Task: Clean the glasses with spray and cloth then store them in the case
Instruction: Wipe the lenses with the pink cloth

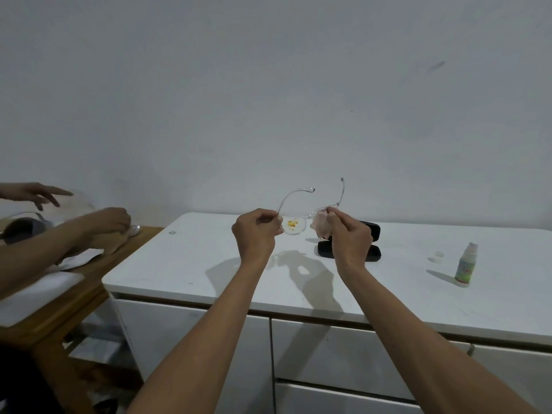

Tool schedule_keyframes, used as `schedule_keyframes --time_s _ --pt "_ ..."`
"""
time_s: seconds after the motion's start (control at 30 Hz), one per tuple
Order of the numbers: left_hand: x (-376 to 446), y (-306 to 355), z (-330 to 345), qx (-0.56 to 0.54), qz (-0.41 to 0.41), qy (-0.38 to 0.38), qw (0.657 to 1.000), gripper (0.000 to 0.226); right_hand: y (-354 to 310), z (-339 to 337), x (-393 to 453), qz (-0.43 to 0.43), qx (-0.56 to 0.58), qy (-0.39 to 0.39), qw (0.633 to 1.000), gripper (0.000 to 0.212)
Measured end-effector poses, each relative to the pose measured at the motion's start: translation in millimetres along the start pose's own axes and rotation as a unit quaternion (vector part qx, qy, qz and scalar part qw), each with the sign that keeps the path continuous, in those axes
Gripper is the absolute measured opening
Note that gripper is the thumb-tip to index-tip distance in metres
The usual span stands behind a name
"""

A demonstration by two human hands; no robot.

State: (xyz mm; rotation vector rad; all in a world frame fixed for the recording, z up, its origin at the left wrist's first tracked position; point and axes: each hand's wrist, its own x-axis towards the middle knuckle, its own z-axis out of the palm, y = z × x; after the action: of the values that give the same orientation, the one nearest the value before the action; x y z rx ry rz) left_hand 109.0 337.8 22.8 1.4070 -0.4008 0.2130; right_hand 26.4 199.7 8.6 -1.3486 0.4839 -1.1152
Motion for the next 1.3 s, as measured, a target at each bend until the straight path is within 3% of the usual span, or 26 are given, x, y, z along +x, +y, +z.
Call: schedule_keyframes --time_s 0.4,0.8,0.9,1.0,1.13,1.3 --pt "-7.9 12.5 8.2 0.003 0.034 -0.012 0.999 0.007 -9.8 19.8 3.8 0.035 0.056 0.081 0.994 0.018" --pt "1.0 1.1 -11.0 0.004 0.0 0.001 1.0 0.008 3.4 -9.8 14.7 0.032 -0.046 -0.107 0.993 0.015" --pt "3.8 0.6 -16.5 0.014 -0.002 -0.018 1.0 0.008 -0.6 -21.1 10.3 0.05 -0.045 -0.12 0.991 0.011" --pt "2.8 2.6 -19.0 0.025 0.008 -0.037 0.999 0.009 -5.3 -26.8 3.7 0.031 -0.046 -0.103 0.993 0.009" --pt "-1.9 6.9 -17.4 0.038 0.028 -0.045 0.998 0.008 -9.2 -20.5 -4.2 -0.032 -0.076 -0.021 0.996 0.009" --pt "-5.9 15.4 -10.3 0.037 0.055 -0.049 0.997 0.007 -16.7 -2.2 -1.8 -0.012 0.003 0.072 0.997 0.01"
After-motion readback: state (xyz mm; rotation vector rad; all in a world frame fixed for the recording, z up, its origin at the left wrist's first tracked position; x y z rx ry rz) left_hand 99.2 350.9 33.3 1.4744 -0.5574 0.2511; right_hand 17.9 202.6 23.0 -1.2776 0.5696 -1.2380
